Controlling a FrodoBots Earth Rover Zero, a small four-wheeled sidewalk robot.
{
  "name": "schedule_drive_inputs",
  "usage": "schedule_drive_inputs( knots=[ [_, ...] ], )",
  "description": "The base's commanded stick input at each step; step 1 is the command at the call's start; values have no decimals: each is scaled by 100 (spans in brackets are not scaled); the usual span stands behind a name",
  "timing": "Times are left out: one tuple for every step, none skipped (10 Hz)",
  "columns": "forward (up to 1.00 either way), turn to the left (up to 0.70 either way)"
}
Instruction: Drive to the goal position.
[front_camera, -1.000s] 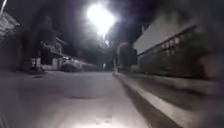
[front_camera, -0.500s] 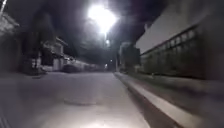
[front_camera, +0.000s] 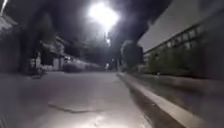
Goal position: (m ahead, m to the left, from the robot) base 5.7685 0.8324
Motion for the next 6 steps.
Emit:
schedule_drive_inputs(
  knots=[
    [70,0],
    [70,0],
    [70,0],
    [70,0],
    [70,0],
    [70,0]
  ],
)
